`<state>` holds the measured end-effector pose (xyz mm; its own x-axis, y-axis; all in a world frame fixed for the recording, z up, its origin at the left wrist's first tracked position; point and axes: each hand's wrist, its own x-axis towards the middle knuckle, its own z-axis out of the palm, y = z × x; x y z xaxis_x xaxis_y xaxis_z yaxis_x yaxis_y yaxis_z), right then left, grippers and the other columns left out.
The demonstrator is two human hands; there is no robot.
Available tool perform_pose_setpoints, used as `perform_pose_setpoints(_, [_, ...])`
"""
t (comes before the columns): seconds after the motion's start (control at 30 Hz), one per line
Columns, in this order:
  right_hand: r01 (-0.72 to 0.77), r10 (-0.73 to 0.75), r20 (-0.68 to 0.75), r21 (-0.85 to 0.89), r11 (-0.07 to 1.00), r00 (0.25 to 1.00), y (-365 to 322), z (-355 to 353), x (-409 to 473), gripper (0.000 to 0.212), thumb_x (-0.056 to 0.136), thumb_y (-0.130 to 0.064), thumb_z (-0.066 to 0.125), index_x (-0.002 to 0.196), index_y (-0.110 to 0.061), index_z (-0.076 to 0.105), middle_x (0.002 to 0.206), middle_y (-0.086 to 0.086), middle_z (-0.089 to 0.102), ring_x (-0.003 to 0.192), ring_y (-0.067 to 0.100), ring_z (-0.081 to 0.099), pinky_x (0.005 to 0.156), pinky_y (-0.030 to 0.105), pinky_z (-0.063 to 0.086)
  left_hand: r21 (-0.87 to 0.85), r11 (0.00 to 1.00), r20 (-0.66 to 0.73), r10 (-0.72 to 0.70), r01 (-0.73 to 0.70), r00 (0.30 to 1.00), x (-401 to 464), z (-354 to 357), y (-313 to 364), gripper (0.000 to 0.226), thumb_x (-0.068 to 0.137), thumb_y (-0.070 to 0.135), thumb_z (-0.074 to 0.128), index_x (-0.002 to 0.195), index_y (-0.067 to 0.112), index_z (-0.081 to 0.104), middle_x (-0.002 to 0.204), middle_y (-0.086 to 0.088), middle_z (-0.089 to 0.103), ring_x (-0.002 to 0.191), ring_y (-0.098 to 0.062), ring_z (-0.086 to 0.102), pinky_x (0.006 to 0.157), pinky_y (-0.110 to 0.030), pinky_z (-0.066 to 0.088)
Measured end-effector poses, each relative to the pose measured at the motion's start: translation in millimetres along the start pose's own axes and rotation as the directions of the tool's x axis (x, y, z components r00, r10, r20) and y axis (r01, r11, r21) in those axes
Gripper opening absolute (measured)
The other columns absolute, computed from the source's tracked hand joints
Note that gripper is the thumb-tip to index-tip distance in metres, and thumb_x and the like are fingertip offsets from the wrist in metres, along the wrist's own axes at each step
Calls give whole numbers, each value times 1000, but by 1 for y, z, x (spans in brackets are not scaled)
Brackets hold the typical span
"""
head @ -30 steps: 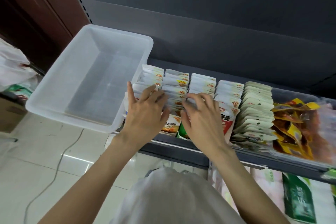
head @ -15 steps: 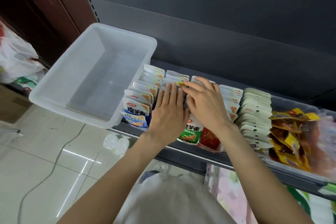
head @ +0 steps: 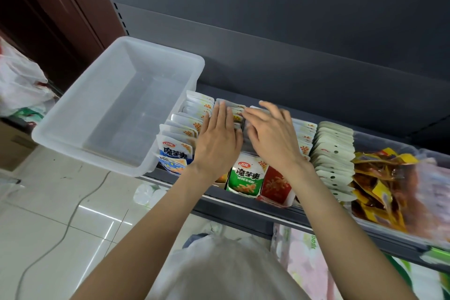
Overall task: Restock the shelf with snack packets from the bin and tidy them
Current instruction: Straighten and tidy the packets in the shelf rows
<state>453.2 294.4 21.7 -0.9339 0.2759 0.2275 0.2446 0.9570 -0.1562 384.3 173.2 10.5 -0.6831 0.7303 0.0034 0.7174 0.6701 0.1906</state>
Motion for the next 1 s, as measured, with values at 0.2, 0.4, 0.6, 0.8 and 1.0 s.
perform_pose_setpoints(0.2, [-7, 7, -22, 3, 1000, 1000, 0, 0, 4, 36, 96, -23, 45, 128, -15, 58, 135, -1, 55, 131, 25, 40, 100, 41, 32, -24, 1000, -9, 5, -5, 1000, 2, -7, -1, 56, 101, 33, 19, 149, 4, 10, 157, -18, 5, 145, -29, -1, 117, -36, 0])
perform_pose_setpoints(0.4, [22, -23, 36, 8, 1000, 999, -4, 5, 7, 39, 96, -24, 44, 131, -11, 55, 137, 2, 53, 134, 26, 39, 108, 46, 30, 123, 989, 59, 72, -79, 996, 15, -5, -9, 57, 101, 32, 10, 147, 0, 16, 156, -20, 8, 145, -31, -1, 119, -41, 5])
perform_pose_setpoints(0.6, [18, -22, 95, 44, 999, 995, -3, 2, 2, 44, 98, -27, 46, 139, -11, 45, 146, 2, 43, 139, 28, 30, 113, 47, 22, 124, 980, 41, 153, -157, 987, 9, -17, -5, 51, 102, 27, 15, 141, 1, 35, 155, -22, 7, 143, -39, -4, 118, -45, 0])
perform_pose_setpoints(0.8, [7, -12, 163, 34, 999, 986, 1, -2, 5, 49, 101, -27, 34, 148, -14, 26, 155, -1, 25, 146, 20, 10, 118, 42, 4, -13, 988, -23, 153, -154, 988, 21, -4, -5, 69, 89, 41, -11, 149, 11, 5, 158, -6, 0, 145, -20, -7, 117, -35, -2])
perform_pose_setpoints(1.0, [-6, -11, 213, 77, 997, 977, 3, -3, 3, 49, 103, -24, 28, 150, -16, 18, 158, -4, 16, 146, 15, 0, 118, 37, -1, -38, 992, -43, 122, -124, 992, 23, 4, -5, 76, 85, 45, -16, 149, 10, 6, 158, -8, 3, 145, -20, -4, 116, -33, -6])
